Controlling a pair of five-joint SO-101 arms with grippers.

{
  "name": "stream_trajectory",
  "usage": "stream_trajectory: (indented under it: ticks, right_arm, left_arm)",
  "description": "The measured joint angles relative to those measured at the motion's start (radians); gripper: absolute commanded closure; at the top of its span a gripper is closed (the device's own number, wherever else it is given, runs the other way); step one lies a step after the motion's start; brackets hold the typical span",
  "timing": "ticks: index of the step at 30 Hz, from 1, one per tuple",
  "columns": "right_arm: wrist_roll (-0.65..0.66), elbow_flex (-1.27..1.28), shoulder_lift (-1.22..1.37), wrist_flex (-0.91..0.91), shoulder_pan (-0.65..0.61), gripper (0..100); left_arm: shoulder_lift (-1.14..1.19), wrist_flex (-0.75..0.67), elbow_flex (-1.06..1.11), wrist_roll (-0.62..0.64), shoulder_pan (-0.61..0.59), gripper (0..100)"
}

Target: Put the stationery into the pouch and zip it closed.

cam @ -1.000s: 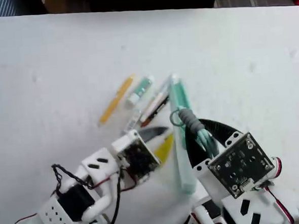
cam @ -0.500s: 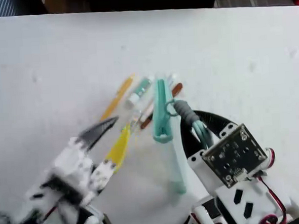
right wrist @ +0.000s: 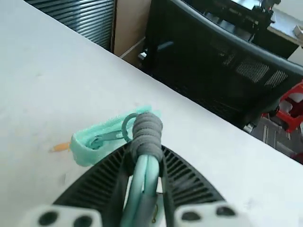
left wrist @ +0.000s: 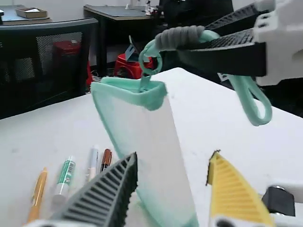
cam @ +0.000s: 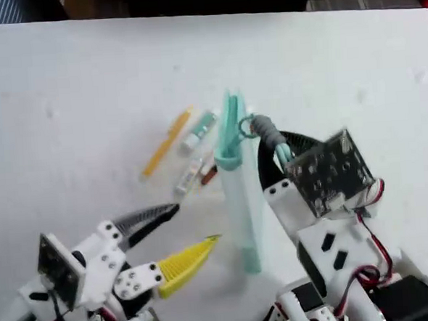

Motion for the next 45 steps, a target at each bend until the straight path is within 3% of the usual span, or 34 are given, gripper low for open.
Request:
stream_trajectory:
  ticks: [4,13,22,33,45]
  right_arm:
    - [-0.009,0.000,-0.005,0.000,-0.018,98.2]
    - [-0.012,0.000,-0.057,0.029,-0.110,98.2]
    - [-0.011,-0.002,-0.104,0.103,-0.207,98.2]
    - [-0.012,-0.026,-0.138,0.103,-0.212,98.2]
    - [-0.012,-0.026,-0.138,0.127,-0.212,98.2]
  left_arm:
    - [0.000,-0.107,0.098,0.006,0.009,74]
    - [0.008,-0.362,0.334,0.012,-0.095,74]
    - [0.008,-0.388,0.376,0.015,-0.118,80]
    - [0.017,-0.422,0.427,0.008,-0.123,85]
    - [0.008,-0.500,0.482,-0.060,-0.106,83]
